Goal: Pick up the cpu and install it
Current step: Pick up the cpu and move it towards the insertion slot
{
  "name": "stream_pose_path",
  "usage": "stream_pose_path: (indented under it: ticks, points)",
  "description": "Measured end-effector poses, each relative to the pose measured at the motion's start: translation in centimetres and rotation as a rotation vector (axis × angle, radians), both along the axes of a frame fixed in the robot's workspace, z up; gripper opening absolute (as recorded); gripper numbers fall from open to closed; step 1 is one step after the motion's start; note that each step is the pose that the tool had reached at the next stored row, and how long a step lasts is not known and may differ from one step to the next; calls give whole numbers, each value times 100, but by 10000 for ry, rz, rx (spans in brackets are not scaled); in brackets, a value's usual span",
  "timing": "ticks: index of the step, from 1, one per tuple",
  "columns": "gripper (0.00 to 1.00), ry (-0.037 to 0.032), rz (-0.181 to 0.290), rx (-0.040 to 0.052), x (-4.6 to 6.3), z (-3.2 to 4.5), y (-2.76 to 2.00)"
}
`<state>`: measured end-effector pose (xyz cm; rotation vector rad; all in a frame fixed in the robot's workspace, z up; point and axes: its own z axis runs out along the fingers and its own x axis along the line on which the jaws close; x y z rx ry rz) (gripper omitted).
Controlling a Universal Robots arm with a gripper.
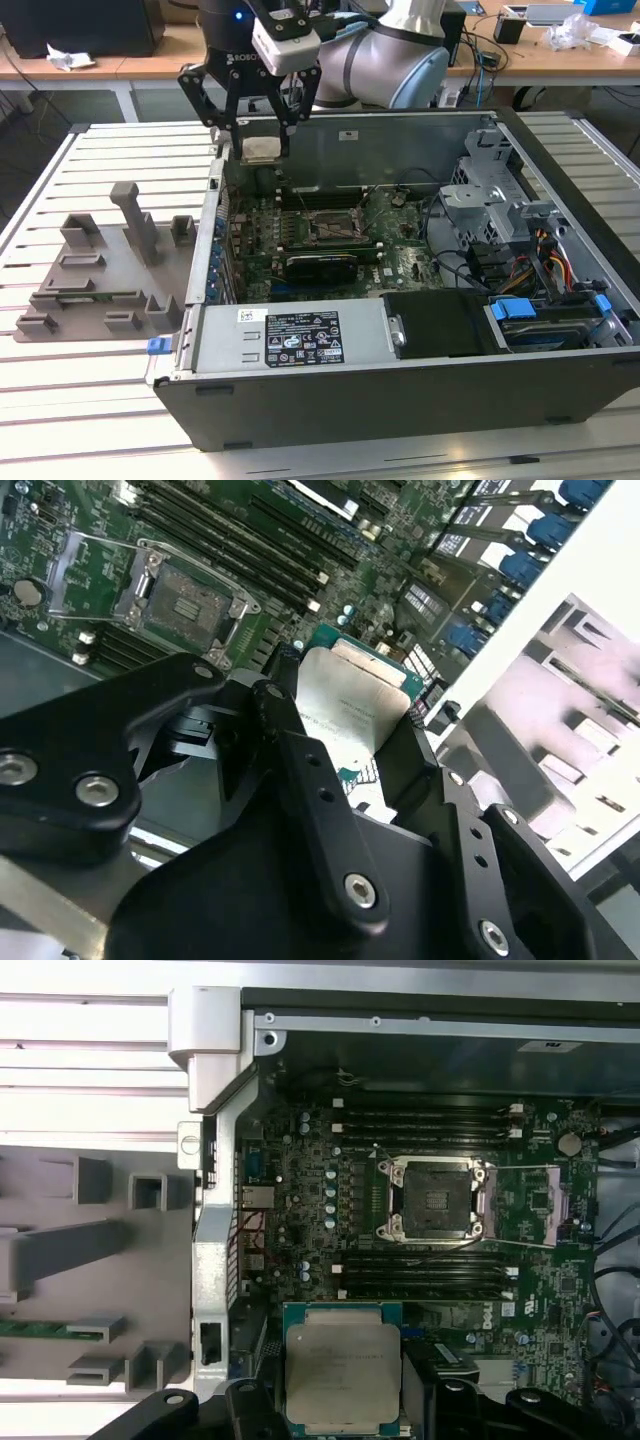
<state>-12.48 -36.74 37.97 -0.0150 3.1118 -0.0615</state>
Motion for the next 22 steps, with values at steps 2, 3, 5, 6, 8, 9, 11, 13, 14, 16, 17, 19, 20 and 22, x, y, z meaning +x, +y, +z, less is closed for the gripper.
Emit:
stream_pose_path:
  ticks: [2,3,5,6,8,9,11,13,14,16,17,19,20,22]
  points:
    - [55,-1,0,-1,35,0,2]
    - [55,0,0,-1,49,0,2]
    - [55,1,1,-4,85,0,4]
    - [55,0,0,-7,107,0,5]
    - [55,1,0,-11,139,0,8]
    - [55,0,-1,-14,156,0,9]
    - [55,0,0,-20,194,0,11]
    - [55,0,1,-24,231,0,12]
    - [55,0,1,-26,246,0,13]
    - [55,0,0,-33,290,0,15]
    - [55,0,0,-38,333,0,16]
    - [55,0,1,-41,368,0,17]
    - [55,0,1,-44,389,0,18]
    - [55,0,0,-51,439,0,20]
